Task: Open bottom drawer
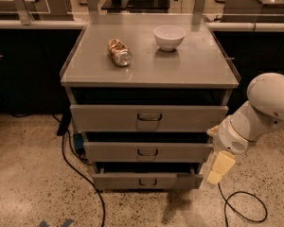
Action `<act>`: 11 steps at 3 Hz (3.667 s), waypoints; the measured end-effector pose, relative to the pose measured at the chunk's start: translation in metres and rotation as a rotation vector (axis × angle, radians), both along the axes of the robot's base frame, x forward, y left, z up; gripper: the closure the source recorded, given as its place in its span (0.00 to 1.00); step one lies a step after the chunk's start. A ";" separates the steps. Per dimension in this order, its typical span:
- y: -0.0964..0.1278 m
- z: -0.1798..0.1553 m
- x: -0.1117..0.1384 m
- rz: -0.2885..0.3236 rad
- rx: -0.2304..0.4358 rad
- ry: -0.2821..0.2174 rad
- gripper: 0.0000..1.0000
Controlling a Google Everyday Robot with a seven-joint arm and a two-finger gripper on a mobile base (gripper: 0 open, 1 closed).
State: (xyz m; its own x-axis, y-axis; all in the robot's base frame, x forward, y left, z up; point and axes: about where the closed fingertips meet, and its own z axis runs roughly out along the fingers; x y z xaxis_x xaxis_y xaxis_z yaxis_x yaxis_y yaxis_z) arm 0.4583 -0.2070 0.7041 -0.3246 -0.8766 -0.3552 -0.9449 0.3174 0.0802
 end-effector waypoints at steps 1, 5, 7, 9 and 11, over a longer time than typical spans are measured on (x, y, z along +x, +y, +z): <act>0.000 0.000 0.000 0.000 0.000 0.000 0.00; 0.093 -0.143 -0.065 -0.259 0.190 0.073 0.00; 0.096 -0.146 -0.047 -0.313 0.209 0.022 0.00; 0.112 -0.188 0.019 -0.123 0.189 0.090 0.00; 0.114 -0.197 0.017 -0.136 0.194 0.074 0.00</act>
Offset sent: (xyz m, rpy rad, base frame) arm -0.0042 0.0077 0.0006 0.0196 -0.0650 -0.0507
